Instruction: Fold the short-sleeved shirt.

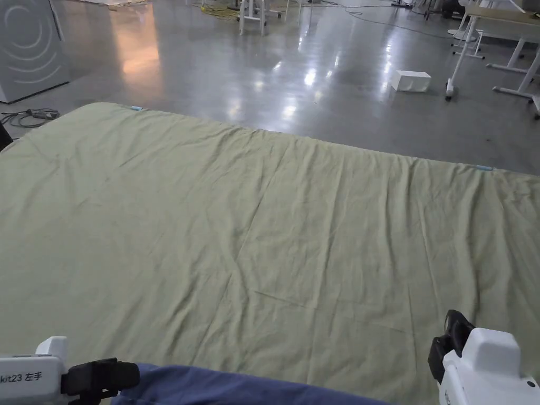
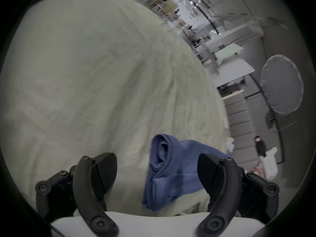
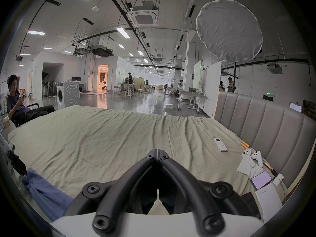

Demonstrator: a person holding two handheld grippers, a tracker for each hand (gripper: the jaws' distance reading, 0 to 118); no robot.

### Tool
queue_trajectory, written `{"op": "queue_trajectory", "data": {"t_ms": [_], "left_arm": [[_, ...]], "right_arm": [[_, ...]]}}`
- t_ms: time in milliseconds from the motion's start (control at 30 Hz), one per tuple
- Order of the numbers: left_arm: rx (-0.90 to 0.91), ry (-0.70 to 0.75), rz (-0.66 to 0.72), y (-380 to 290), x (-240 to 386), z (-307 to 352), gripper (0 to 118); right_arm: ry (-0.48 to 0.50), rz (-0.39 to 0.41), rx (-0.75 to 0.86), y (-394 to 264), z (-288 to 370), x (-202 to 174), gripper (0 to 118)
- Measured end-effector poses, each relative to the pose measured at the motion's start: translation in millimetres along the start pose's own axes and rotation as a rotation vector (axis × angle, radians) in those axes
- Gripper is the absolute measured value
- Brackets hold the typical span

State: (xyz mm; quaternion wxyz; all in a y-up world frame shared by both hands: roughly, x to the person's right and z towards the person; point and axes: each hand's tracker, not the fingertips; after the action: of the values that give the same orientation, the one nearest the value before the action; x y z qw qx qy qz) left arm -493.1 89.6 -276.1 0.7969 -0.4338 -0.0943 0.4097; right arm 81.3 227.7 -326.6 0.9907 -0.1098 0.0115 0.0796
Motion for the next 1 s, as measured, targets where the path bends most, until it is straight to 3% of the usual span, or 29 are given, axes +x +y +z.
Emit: {"op": "queue_trajectory", "data": {"t_ms": [133, 267, 333, 433, 533, 567, 767, 1000], "left_arm": [[-0.066, -0.153, 0.124, -3.9, 1.5, -7.2, 98], [-0.093, -0.227, 0.119, -13.5, 12.2, -23.0, 97], [-0.095, -0.248, 0.134, -16.7, 18.4, -29.6, 95], [-0.087, -0.232, 0.124, -16.4, 17.9, -35.7, 75], [-0.101, -0.106, 0.094, -20.3, 23.2, -41.5, 25], [-0.102, -0.087, 0.078, -22.4, 24.4, -42.6, 21], [-0.094, -0.088, 0.062, -20.4, 33.5, -34.7, 11], [-0.078, -0.035, -0.031, -0.7, 66.9, -7.8, 10]], "right_arm": [[0.024, -0.01, -0.019, -0.6, 5.4, -2.9, 0], [0.035, 0.028, -0.005, -0.8, 8.5, -10.4, 0], [0.035, -0.001, -0.026, -0.8, 6.9, -12.2, 0], [0.042, -0.023, -0.032, -1.8, 6.2, -14.6, 0], [0.048, -0.012, -0.034, -3.4, 6.7, -18.4, 0], [0.046, -0.005, -0.038, -3.5, 6.2, -19.3, 0], [0.041, -0.013, -0.051, -5.7, 5.2, -17.9, 0], [0.029, -0.01, -0.052, -4.1, 5.5, -11.3, 0]]}}
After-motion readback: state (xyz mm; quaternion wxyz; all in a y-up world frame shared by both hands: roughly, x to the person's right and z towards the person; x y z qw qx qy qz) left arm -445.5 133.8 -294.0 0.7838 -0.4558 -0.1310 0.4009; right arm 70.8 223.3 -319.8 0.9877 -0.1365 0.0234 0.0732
